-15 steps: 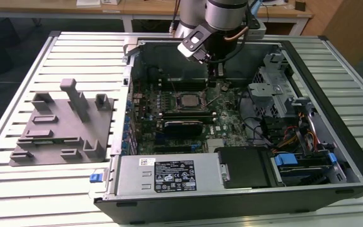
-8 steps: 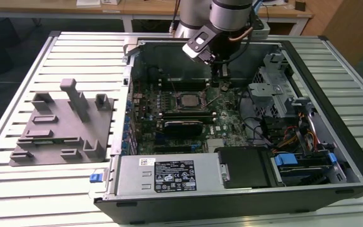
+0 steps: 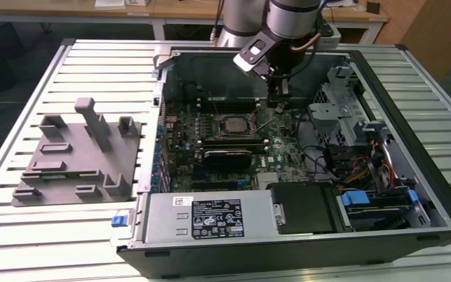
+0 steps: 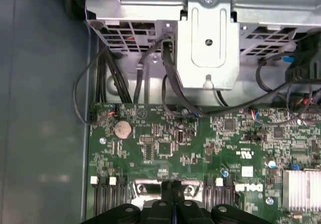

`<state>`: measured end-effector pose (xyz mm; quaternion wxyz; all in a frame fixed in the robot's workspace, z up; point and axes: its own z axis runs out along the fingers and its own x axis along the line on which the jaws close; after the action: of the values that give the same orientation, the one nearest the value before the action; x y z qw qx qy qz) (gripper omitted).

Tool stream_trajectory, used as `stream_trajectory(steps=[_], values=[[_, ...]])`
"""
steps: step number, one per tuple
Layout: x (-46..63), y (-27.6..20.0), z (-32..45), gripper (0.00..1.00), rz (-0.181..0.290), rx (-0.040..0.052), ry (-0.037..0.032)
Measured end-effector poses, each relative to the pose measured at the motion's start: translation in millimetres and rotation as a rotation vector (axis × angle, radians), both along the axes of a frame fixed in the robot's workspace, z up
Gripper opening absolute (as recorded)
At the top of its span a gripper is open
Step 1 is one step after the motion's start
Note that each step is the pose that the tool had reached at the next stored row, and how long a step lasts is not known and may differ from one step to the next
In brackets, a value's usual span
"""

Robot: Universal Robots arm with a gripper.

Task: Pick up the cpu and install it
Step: 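Close the cpu cover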

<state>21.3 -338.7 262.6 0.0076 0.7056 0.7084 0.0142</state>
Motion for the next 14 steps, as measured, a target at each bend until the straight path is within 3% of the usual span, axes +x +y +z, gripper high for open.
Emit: stream_trajectory(steps=[7,14], values=[[8.2,5.3,-2.2,0.11,0.000,-0.0001,0.0004],[15.7,6.4,-4.6,0.11,0.000,-0.0002,0.0018]])
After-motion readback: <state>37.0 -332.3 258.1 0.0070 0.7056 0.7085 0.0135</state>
